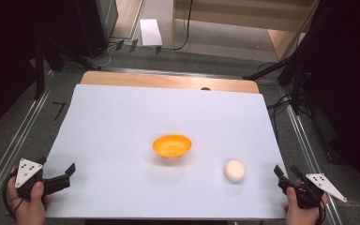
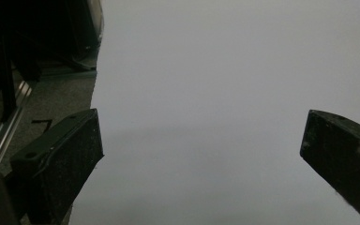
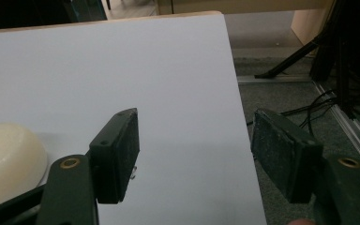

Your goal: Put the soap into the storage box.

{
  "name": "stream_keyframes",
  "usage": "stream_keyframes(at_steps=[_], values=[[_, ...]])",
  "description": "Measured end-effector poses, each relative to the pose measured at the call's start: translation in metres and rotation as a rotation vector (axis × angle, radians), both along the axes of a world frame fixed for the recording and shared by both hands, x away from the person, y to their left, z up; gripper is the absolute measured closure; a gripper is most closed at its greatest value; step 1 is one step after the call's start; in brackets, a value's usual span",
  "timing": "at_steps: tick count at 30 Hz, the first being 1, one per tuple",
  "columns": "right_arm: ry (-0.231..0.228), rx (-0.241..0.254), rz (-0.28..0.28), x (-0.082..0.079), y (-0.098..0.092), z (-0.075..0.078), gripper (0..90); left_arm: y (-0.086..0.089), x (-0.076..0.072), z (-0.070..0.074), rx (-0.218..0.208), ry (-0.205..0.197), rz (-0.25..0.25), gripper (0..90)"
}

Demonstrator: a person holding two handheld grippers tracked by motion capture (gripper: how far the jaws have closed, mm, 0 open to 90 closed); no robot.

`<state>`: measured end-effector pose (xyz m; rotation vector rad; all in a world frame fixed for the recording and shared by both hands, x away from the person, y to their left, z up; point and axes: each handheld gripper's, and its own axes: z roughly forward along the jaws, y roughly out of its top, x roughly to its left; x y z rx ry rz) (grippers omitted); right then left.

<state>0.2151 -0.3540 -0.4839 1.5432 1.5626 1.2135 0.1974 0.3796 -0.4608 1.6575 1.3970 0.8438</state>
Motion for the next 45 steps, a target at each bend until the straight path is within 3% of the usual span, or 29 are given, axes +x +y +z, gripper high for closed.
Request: stream_keyframes(at_steps=[4,6,7,8,12,14,16,17,18,19,21,24,29,35,45], values=[[0.011,-0.008,0.012,0.001,0.0,0.004,33.9,0.0,0.0,0.0,0.005,-0.001,-0.001,0.0],[0.058,-0.03,0.016,0.001,0.005,0.008,23.5,-0.001,0.0,0.0,0.008,-0.003,-0.001,0.0],[0.084,-0.046,0.032,0.002,0.008,0.009,15.9,-0.001,0.0,0.0,0.007,-0.006,-0.001,0.0],[0.104,-0.07,0.098,0.003,0.014,0.014,14.2,-0.001,-0.001,0.0,0.005,-0.008,0.0,0.0],[0.121,-0.109,0.147,0.005,0.024,0.022,13.4,-0.001,-0.001,0.0,0.01,-0.01,-0.002,0.0],[0.156,-0.147,0.213,0.009,0.033,0.032,12.4,-0.002,-0.001,0.0,0.015,-0.007,-0.003,0.0],[0.167,-0.156,0.227,0.01,0.035,0.033,11.5,-0.002,-0.001,0.0,0.016,-0.007,-0.003,0.0],[0.207,-0.177,0.255,0.013,0.04,0.037,10.4,-0.002,-0.001,0.0,0.02,-0.005,-0.005,0.0],[0.207,-0.177,0.255,0.013,0.04,0.037,10.4,-0.002,-0.001,0.0,0.02,-0.005,-0.005,0.0],[0.254,-0.182,0.286,0.017,0.044,0.039,10.4,-0.002,-0.001,0.0,0.02,-0.005,-0.005,0.0],[0.266,-0.185,0.296,0.018,0.045,0.039,10.4,-0.002,-0.001,0.0,0.021,-0.005,-0.006,0.0],[0.336,-0.215,0.34,0.024,0.054,0.041,10.4,-0.002,-0.001,0.0,0.025,-0.005,-0.005,0.0],[0.376,-0.229,0.394,0.028,0.063,0.043,10.0,-0.003,-0.001,-0.001,0.025,-0.008,-0.007,0.0],[0.456,-0.255,0.459,0.037,0.078,0.04,2.5,-0.004,-0.001,-0.001,0.035,-0.005,-0.011,0.0],[0.493,-0.258,0.533,0.044,0.096,0.037,0.0,-0.005,-0.001,-0.001,0.046,-0.004,-0.013,0.0]])
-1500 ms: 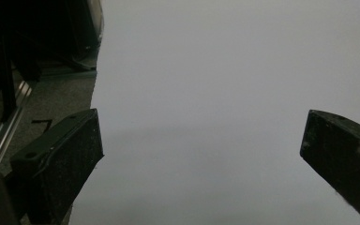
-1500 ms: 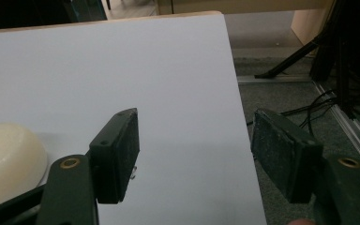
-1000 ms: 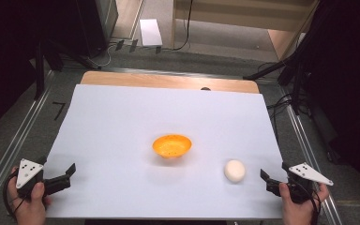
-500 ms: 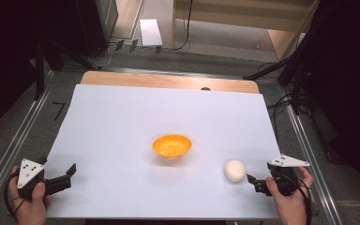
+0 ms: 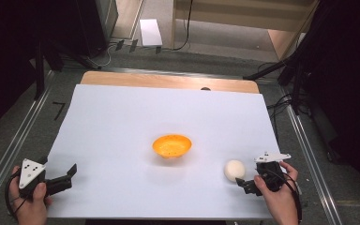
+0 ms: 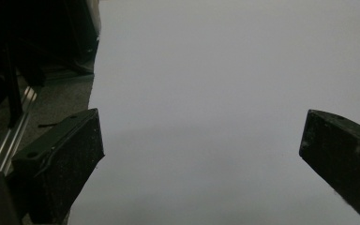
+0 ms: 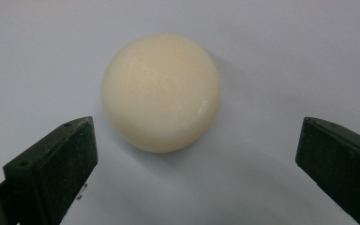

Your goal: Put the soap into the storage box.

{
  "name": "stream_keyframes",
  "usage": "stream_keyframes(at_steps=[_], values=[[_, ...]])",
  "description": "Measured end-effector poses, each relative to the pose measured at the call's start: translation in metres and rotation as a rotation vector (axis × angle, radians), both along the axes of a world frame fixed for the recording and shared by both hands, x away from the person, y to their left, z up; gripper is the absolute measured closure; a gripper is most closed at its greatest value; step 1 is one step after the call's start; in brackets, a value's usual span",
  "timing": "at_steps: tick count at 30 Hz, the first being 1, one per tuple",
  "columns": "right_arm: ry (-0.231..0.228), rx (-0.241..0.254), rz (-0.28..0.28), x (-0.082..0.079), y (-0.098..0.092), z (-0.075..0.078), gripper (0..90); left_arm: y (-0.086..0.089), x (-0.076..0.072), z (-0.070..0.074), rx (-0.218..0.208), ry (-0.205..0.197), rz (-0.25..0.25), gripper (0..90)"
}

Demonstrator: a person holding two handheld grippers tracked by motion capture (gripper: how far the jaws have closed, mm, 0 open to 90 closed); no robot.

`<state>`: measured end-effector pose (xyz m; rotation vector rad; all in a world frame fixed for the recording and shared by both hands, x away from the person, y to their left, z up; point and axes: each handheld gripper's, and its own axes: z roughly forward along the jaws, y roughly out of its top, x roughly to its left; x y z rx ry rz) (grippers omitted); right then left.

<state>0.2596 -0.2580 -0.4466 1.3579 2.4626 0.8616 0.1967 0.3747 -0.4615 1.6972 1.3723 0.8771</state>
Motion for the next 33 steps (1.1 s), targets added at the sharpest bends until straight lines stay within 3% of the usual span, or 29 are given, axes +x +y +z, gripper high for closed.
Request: stream_keyframes(at_steps=[11,21,33], values=[[0.036,-0.006,-0.002,0.01,0.015,-0.004,0.4,-0.001,0.0,0.0,0.004,-0.005,0.0,0.0],[0.043,-0.001,-0.016,0.016,0.023,-0.007,12.3,-0.001,0.0,0.0,0.005,-0.006,0.001,0.0],[0.065,-0.005,-0.032,0.02,0.028,-0.012,16.4,-0.001,0.0,0.0,0.005,-0.006,0.001,0.0]])
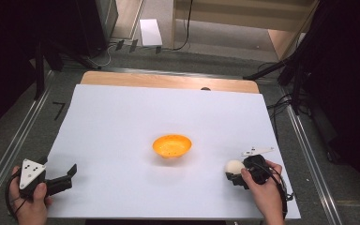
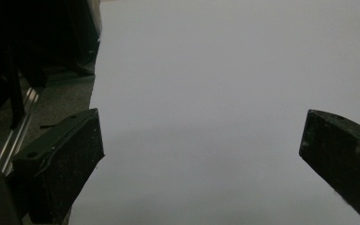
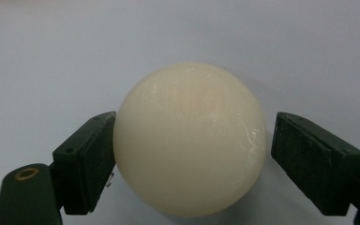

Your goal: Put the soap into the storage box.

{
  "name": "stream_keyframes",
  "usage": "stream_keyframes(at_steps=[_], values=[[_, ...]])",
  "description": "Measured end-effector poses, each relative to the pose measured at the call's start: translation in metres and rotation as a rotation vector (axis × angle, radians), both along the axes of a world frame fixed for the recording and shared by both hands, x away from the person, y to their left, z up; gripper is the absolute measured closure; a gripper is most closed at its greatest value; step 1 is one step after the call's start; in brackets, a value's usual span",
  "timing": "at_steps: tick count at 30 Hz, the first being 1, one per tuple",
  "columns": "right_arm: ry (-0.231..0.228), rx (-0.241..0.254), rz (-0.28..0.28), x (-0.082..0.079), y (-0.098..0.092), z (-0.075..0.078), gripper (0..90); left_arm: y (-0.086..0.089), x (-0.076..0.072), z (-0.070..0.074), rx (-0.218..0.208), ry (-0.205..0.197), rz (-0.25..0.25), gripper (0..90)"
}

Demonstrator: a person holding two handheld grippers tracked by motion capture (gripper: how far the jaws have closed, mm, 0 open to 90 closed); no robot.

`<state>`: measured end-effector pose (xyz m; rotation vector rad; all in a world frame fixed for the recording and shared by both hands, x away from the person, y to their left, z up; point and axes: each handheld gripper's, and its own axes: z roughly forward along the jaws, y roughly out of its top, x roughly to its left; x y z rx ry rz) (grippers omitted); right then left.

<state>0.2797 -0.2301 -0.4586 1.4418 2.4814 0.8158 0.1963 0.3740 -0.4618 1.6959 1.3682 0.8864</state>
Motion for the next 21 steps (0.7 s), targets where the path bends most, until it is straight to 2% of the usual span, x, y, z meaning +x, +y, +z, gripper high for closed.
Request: stream_keyframes(at_steps=[3,4,13,21], values=[[0.003,0.005,-0.003,0.0005,0.0017,-0.0004,19.7,-0.0001,0.0,0.0,0.001,0.001,-0.001,0.0],[0.009,0.014,0.006,0.0008,0.0027,-0.0008,24.0,0.0,0.0,0.0001,0.002,0.001,-0.001,0.0],[-0.02,0.005,0.0,0.0009,0.0024,0.0031,24.9,-0.0002,0.0,0.0,0.003,0.001,-0.001,0.0],[-0.006,0.011,0.017,0.0014,0.0041,0.0044,25.0,-0.0005,-0.0001,0.0001,0.007,0.003,-0.001,0.0]])
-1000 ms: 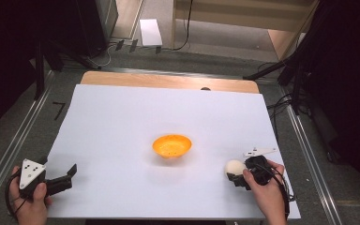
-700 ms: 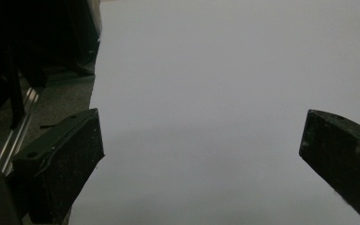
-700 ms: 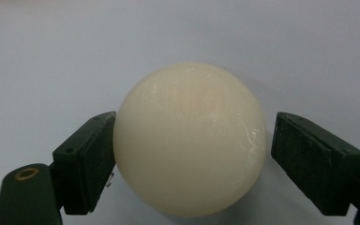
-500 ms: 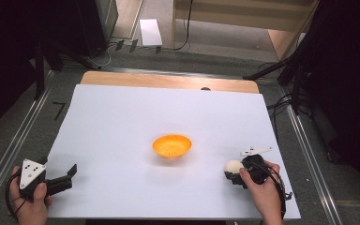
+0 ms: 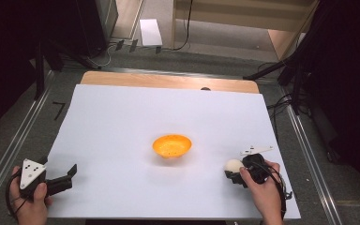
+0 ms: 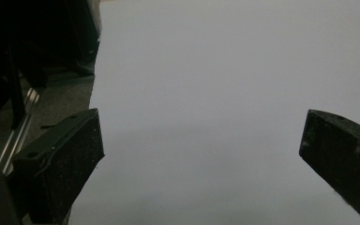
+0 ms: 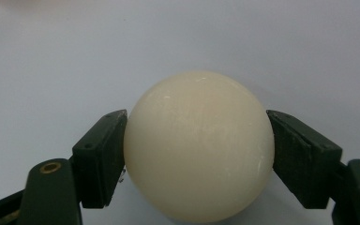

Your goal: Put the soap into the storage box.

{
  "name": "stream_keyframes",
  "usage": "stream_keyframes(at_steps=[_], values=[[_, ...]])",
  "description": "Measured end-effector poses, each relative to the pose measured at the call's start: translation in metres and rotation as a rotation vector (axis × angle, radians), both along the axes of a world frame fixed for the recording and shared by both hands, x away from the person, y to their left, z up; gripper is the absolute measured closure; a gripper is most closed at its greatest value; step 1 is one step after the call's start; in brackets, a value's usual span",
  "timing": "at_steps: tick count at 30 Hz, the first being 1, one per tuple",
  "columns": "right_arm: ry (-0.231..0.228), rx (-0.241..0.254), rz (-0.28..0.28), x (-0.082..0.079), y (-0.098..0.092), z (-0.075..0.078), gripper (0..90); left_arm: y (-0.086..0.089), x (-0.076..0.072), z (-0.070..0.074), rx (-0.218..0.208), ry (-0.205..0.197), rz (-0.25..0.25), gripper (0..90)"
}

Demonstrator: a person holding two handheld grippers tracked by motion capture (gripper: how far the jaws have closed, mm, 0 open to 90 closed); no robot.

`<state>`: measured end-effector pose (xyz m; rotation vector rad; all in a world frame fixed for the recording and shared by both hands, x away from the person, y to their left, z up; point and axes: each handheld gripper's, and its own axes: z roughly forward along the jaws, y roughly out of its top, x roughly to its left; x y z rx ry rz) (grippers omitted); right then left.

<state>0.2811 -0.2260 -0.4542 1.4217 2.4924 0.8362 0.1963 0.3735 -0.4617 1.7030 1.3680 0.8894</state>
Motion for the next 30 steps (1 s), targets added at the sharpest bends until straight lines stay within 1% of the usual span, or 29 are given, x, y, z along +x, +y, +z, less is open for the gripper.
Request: stream_keyframes(at_steps=[4,7,12,17,24,25,30], values=[[0.001,0.002,0.014,0.001,0.003,0.002,25.0,0.0,0.0,0.0,0.0,0.0,0.0,0.0],[-0.009,0.004,0.015,0.002,0.005,0.005,25.0,0.0,0.0,0.0,-0.001,0.0,0.001,0.0],[-0.012,0.007,0.01,0.003,0.008,0.007,25.0,0.0,0.0,0.0,-0.002,-0.001,0.001,0.0],[-0.017,0.017,0.022,0.006,0.011,0.01,25.0,0.0,0.0,0.0,-0.001,-0.001,0.0,0.0],[-0.015,0.024,0.031,0.009,0.016,0.013,25.0,0.0,0.0,0.0,0.0,-0.001,0.0,0.0],[-0.014,0.029,0.024,0.009,0.017,0.014,25.0,0.0,0.0,0.0,0.0,-0.001,0.0,0.0],[-0.018,0.02,0.027,0.011,0.019,0.017,25.0,0.0,0.0,0.0,0.0,-0.001,0.0,0.0]])
